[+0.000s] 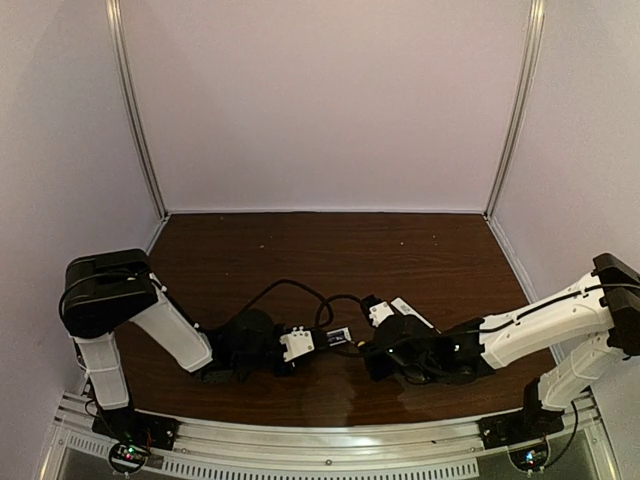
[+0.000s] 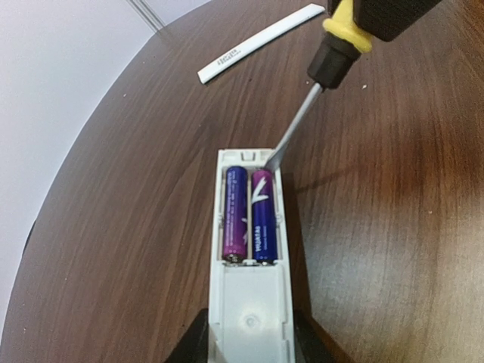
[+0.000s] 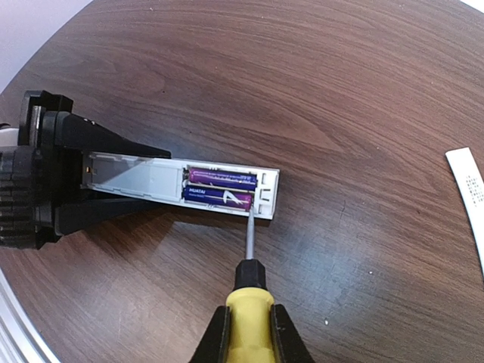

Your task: Unload the batteries from the remote control

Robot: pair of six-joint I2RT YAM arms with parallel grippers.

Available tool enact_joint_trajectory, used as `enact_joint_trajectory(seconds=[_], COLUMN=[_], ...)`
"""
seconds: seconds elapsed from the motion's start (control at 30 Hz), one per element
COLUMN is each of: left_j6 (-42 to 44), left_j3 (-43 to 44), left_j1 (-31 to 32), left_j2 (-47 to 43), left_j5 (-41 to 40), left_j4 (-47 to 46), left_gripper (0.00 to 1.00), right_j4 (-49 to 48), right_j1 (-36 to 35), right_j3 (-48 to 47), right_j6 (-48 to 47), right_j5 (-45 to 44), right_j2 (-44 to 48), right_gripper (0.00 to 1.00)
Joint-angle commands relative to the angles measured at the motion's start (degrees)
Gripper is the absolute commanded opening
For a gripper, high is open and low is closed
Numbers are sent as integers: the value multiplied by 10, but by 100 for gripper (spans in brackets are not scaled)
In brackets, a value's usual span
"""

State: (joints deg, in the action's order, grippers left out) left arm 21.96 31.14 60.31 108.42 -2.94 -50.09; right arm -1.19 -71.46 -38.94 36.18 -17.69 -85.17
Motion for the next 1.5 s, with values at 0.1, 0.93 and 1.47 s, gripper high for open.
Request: enact_joint_trajectory(seconds=[0.1,0.93,1.47], left_j6=[5,4,1], left_j3=[-1,-18,-28], left_j1=[2,2,2], left_j2=[-9,-21,-30], left_j5=[15,29,52], left_j4=[-57,-76,-87], left_gripper=[0,0,0], right_j4=[-45,-99,-140], right_j1=[-1,5,22], right_j3=[17,55,89], right_j6=[-1,-1,6], right_j5=[43,92,135], right_j2=[31,55,81], right_gripper=[0,0,0])
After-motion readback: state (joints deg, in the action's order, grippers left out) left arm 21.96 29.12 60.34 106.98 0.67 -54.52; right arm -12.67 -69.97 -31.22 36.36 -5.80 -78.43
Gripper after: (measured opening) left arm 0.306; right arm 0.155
